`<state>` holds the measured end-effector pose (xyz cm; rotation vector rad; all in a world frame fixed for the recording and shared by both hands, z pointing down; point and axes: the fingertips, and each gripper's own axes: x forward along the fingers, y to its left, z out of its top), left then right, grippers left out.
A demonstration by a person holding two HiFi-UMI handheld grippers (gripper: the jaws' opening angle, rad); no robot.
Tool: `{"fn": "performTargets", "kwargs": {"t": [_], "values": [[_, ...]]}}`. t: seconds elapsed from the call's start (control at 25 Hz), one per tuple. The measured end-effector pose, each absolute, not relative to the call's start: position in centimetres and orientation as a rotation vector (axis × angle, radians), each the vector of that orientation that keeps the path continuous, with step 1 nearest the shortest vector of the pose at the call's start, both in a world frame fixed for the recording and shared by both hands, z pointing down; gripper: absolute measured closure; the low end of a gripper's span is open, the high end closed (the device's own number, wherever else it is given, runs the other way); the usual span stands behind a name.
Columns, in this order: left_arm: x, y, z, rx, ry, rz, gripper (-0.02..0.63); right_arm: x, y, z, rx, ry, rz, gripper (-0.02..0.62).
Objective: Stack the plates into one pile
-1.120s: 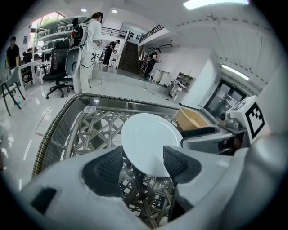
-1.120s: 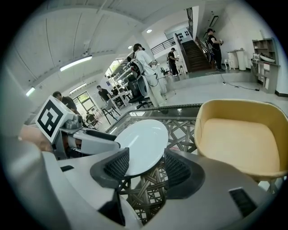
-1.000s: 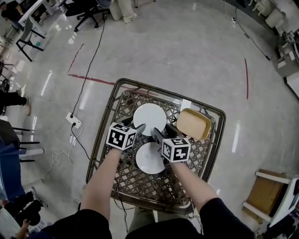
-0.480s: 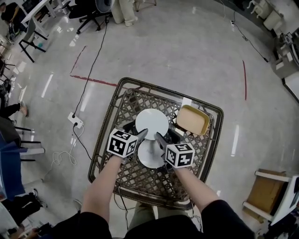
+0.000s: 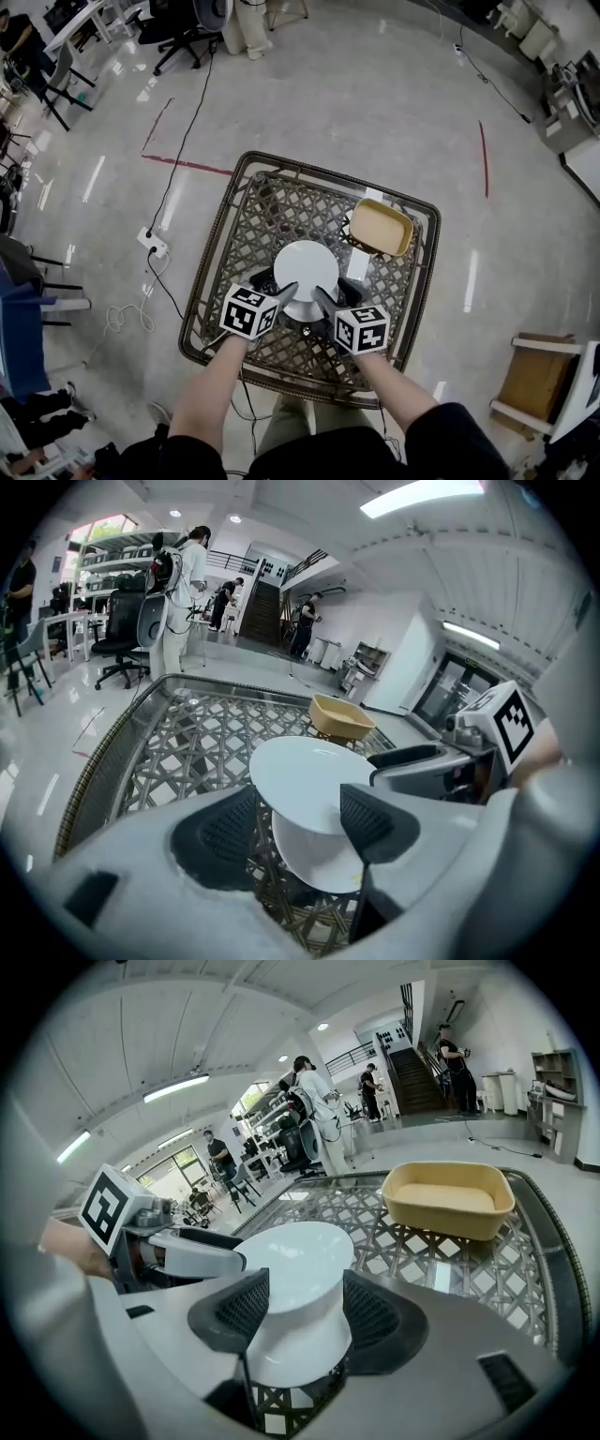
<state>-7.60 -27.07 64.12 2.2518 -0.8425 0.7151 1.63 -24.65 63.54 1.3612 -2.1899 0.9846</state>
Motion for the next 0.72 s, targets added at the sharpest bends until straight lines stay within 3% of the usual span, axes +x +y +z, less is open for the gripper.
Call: {"fn": "performTargets", "kwargs": {"t": [0.72], "values": [[-7.3, -21.0, 67.9, 2.2, -0.836, 0.847, 0.325, 2.0, -19.6, 67.0, 1.27, -2.105, 0.891, 0.364]]}}
